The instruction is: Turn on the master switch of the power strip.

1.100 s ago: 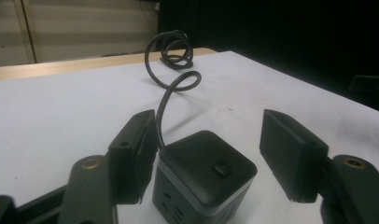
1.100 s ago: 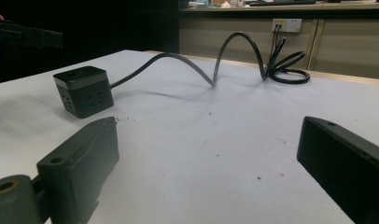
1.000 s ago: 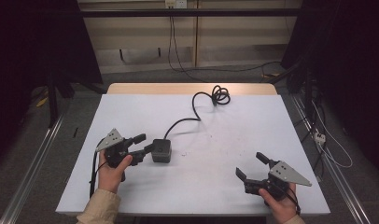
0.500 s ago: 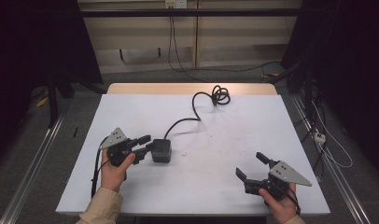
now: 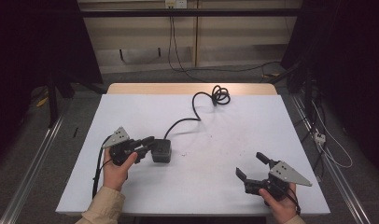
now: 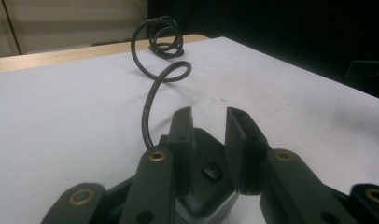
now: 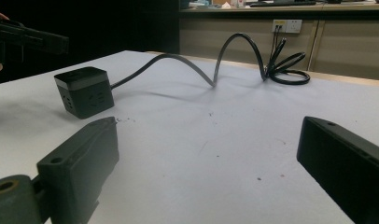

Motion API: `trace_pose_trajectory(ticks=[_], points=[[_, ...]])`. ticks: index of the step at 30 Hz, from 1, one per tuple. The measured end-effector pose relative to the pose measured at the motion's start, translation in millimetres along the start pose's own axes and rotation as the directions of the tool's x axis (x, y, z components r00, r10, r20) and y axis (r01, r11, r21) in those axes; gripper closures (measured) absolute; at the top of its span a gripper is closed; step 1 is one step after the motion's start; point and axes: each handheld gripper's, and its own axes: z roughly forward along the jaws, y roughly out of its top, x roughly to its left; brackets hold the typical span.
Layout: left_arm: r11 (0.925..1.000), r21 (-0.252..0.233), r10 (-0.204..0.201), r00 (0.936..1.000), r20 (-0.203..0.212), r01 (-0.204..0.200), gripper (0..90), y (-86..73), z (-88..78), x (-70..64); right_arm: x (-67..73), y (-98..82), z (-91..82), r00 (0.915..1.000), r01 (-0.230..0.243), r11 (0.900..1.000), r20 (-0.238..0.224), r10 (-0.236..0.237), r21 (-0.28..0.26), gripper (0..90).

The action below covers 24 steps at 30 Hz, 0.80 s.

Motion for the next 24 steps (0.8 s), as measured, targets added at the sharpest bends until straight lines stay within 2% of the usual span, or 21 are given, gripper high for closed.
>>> trace_pose_trajectory(ticks=[24], points=[[0.9992,0.041,-0.003,0.9995,0.031,0.001,88.3,0.0,5.9,-1.8,-0.3,0.0,-0.7,1.0000,0.002,1.000,-0.003,-0.002,0.000,5.2]])
